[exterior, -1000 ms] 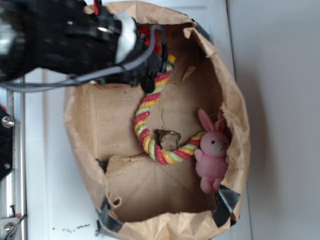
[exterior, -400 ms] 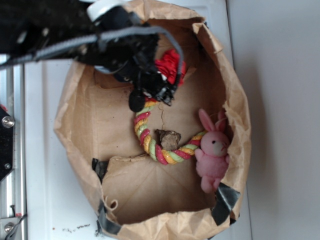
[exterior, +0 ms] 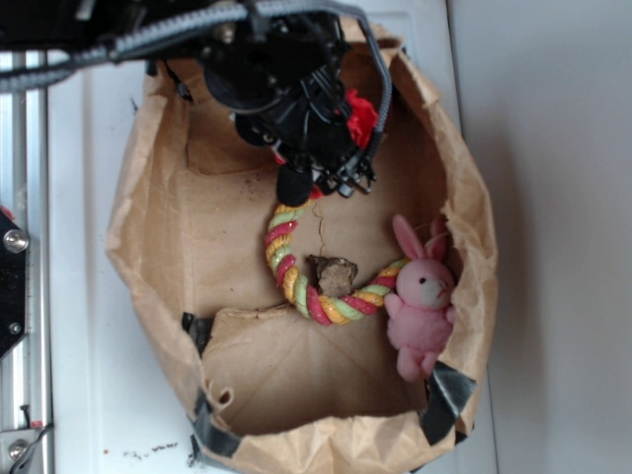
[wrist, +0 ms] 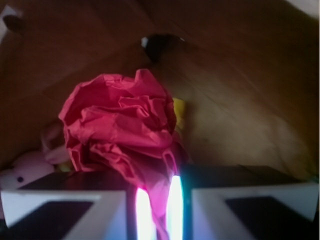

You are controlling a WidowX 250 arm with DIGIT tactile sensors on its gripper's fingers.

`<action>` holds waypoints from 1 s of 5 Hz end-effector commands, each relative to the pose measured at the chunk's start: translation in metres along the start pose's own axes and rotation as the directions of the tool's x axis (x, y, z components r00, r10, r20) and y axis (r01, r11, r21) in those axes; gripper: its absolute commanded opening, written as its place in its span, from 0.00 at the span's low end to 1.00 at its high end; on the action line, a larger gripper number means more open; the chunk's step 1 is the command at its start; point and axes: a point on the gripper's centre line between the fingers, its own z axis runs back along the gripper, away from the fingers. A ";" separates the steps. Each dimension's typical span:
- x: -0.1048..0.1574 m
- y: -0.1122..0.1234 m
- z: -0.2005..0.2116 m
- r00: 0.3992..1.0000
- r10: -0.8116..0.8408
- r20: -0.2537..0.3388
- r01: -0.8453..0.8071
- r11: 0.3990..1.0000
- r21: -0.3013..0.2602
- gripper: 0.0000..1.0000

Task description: Grab the red paper.

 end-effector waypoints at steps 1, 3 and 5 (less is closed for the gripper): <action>-0.009 -0.022 0.058 0.998 -0.067 0.000 0.067 0.998 0.021 0.00; -0.019 -0.035 0.077 0.987 -0.120 -0.106 0.121 0.993 0.007 0.00; -0.041 -0.038 0.083 0.989 -0.145 -0.026 0.146 0.987 0.070 0.00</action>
